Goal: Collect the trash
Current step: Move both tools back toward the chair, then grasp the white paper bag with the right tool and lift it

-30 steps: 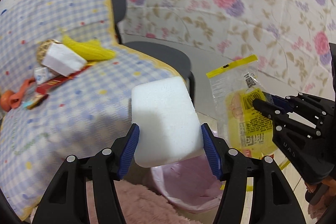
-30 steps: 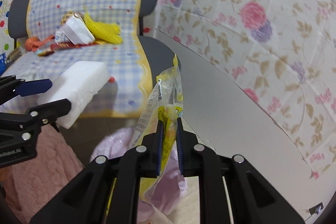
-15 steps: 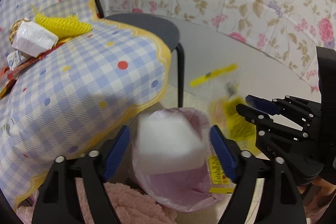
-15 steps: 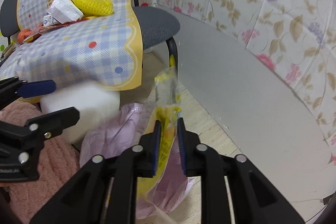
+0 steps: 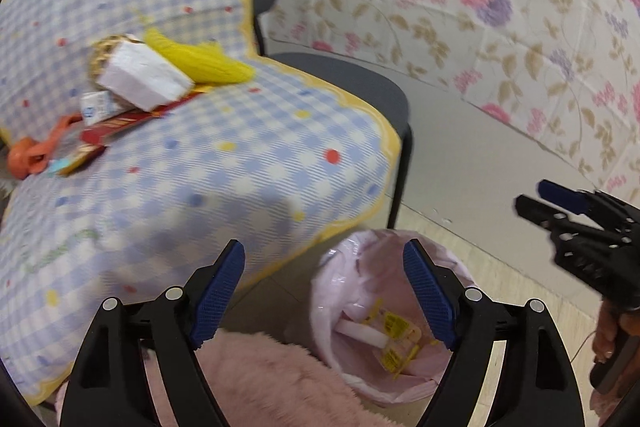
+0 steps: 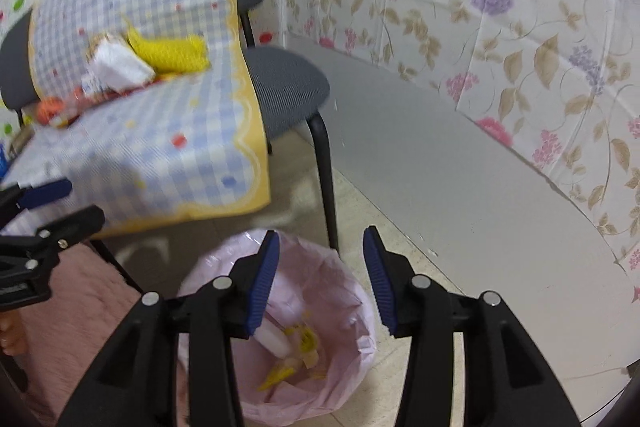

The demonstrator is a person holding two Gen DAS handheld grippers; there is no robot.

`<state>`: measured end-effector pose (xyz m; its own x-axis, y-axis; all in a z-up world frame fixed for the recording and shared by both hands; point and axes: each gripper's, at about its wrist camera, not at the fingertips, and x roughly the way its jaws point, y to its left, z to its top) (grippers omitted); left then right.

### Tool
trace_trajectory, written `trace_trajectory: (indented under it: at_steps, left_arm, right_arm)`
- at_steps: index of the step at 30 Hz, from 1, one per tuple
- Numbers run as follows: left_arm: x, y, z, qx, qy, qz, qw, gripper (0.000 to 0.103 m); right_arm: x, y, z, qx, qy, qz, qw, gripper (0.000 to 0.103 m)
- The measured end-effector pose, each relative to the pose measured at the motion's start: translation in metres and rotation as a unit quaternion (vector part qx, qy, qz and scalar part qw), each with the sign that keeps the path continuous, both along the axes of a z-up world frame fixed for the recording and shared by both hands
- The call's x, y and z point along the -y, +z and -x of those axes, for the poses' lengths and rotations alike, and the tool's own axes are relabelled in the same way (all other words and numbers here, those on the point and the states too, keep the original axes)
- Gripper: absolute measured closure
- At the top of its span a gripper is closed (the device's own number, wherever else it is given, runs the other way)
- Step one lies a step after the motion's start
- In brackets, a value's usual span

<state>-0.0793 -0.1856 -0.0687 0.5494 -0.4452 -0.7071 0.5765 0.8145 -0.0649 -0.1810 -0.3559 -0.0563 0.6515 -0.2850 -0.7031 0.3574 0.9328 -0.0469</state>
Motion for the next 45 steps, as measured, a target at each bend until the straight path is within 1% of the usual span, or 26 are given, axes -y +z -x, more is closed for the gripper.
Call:
trace_trajectory:
  at_steps: [6, 8, 13, 16, 19, 24, 25, 27, 32, 37, 38, 40, 41, 45]
  left_arm:
    - [-0.042, 0.027, -0.005, 0.016, 0.044, 0.004, 0.9989, 0.021]
    - [-0.058, 0.035, -0.008, 0.019, 0.061, 0.002, 0.998, 0.019]
    - [-0.097, 0.049, -0.017, 0.027, 0.102, 0.002, 0.9945, 0.019]
    - [-0.123, 0.058, -0.025, 0.035, 0.133, -0.003, 0.9905, 0.019]
    - [-0.149, 0.065, -0.035, 0.044, 0.168, -0.013, 0.9846, 0.019]
    - [-0.183, 0.075, -0.055, 0.045, 0.217, -0.017, 0.975, 0.018]
    - [-0.187, 0.077, -0.06, 0.046, 0.224, -0.017, 0.9733, 0.014]
    - [-0.194, 0.081, -0.067, 0.05, 0.234, -0.019, 0.9707, 0.014]
    - [-0.195, 0.088, -0.089, 0.055, 0.242, -0.028, 0.9684, 0.014]
    - [-0.191, 0.095, -0.119, 0.068, 0.244, -0.04, 0.9666, 0.014]
    - [-0.19, 0.095, -0.125, 0.069, 0.246, -0.043, 0.9659, 0.014]
    - [-0.19, 0.096, -0.137, 0.072, 0.245, -0.044, 0.9659, 0.014]
    - [-0.189, 0.095, -0.143, 0.071, 0.246, -0.046, 0.9656, 0.014]
    - [-0.185, 0.086, -0.166, 0.063, 0.242, -0.048, 0.967, 0.014]
  right_arm:
    - [-0.025, 0.03, -0.008, 0.025, 0.038, -0.007, 0.999, 0.06]
    - [-0.036, 0.037, -0.017, 0.03, 0.054, -0.013, 0.998, 0.06]
    - [-0.067, 0.047, -0.043, 0.035, 0.093, -0.011, 0.995, 0.06]
    - [-0.082, 0.052, -0.064, 0.037, 0.114, -0.011, 0.993, 0.058]
    - [-0.095, 0.054, -0.085, 0.037, 0.133, -0.01, 0.99, 0.05]
    - [-0.112, 0.053, -0.122, 0.034, 0.162, -0.006, 0.986, 0.048]
    - [-0.114, 0.054, -0.13, 0.035, 0.168, -0.008, 0.985, 0.046]
    - [-0.118, 0.055, -0.143, 0.037, 0.176, -0.009, 0.984, 0.043]
    - [-0.12, 0.058, -0.177, 0.042, 0.194, -0.006, 0.98, 0.042]
    - [-0.115, 0.057, -0.217, 0.04, 0.203, -0.003, 0.978, 0.043]
    - [-0.112, 0.056, -0.226, 0.04, 0.203, -0.003, 0.978, 0.043]
    - [-0.111, 0.055, -0.242, 0.04, 0.214, -0.006, 0.976, 0.05]
    - [-0.111, 0.054, -0.248, 0.038, 0.218, -0.006, 0.975, 0.051]
    - [-0.121, 0.047, -0.278, 0.036, 0.262, -0.01, 0.964, 0.054]
